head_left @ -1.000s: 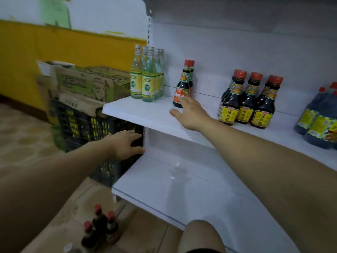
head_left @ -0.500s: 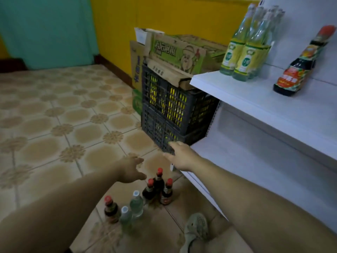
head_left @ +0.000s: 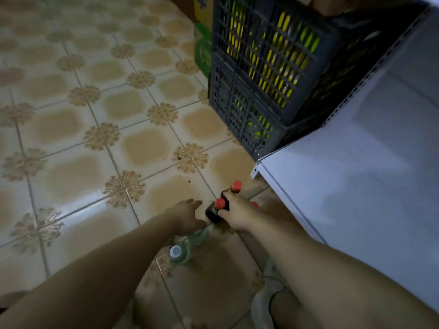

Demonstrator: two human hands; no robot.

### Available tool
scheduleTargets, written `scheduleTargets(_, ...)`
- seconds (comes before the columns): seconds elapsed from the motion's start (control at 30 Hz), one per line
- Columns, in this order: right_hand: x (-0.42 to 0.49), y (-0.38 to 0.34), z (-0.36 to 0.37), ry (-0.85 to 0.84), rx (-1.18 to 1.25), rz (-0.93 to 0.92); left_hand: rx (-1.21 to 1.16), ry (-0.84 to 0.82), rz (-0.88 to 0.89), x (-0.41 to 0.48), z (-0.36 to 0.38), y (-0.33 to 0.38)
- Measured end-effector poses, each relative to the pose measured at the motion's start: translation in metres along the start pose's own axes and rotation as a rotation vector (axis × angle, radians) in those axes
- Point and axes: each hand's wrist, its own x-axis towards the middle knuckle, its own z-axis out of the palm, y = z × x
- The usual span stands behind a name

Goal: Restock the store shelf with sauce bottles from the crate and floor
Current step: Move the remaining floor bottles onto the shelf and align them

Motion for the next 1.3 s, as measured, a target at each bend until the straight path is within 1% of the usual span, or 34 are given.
scheduleTargets(0.2,0.05,0.005,0.032,-0.106,0.0,0.006,-0.153,-0.075,-0.021,0.041,0.011,-0.012)
scheduleTargets(0.27,0.06,0.006,0.04,-0.096,-0.01,0.033,-0.181,-0.083,-0.034,0.047,0.015,-0.016)
scheduleTargets(0.37,0.067,0.009,0.045,-0.019,-0.032,0.055,-0.186,-0.083,-0.034,0.049,0.017,-0.019)
scheduleTargets(0.47,0.056,0.007,0.042,0.045,-0.038,0.019,-0.177,-0.056,-0.028,0.04,0.013,-0.02)
scheduleTargets(0.67,-0.01,-0.018,-0.003,0.253,-0.045,-0.157,-0.151,0.015,-0.009,0.003,-0.005,-0.014)
scheduleTargets(0.77,-0.056,-0.037,-0.041,0.382,0.006,-0.262,-0.215,0.107,0.066,-0.029,-0.022,-0.002)
scheduleTargets(0.9,-0.122,-0.073,-0.095,0.635,0.174,-0.432,-0.445,0.287,0.21,-0.084,-0.051,0.015)
scheduleTargets(1.0,-0.176,-0.101,-0.135,0.829,0.304,-0.564,-0.662,0.408,0.406,-0.137,-0.076,0.034)
scheduleTargets(1.07,-0.21,-0.118,-0.16,0.904,0.409,-0.634,-0.778,0.459,0.519,-0.172,-0.093,0.049)
scheduleTargets(1.2,-0.277,-0.148,-0.205,0.999,0.65,-0.674,-0.926,0.484,0.671,-0.238,-0.119,0.08)
scheduleTargets(1.23,-0.293,-0.153,-0.214,0.978,0.694,-0.667,-0.964,0.497,0.705,-0.253,-0.124,0.087)
scheduleTargets(1.3,-0.319,-0.157,-0.226,0.837,0.74,-0.669,-1.076,0.492,0.749,-0.283,-0.13,0.101)
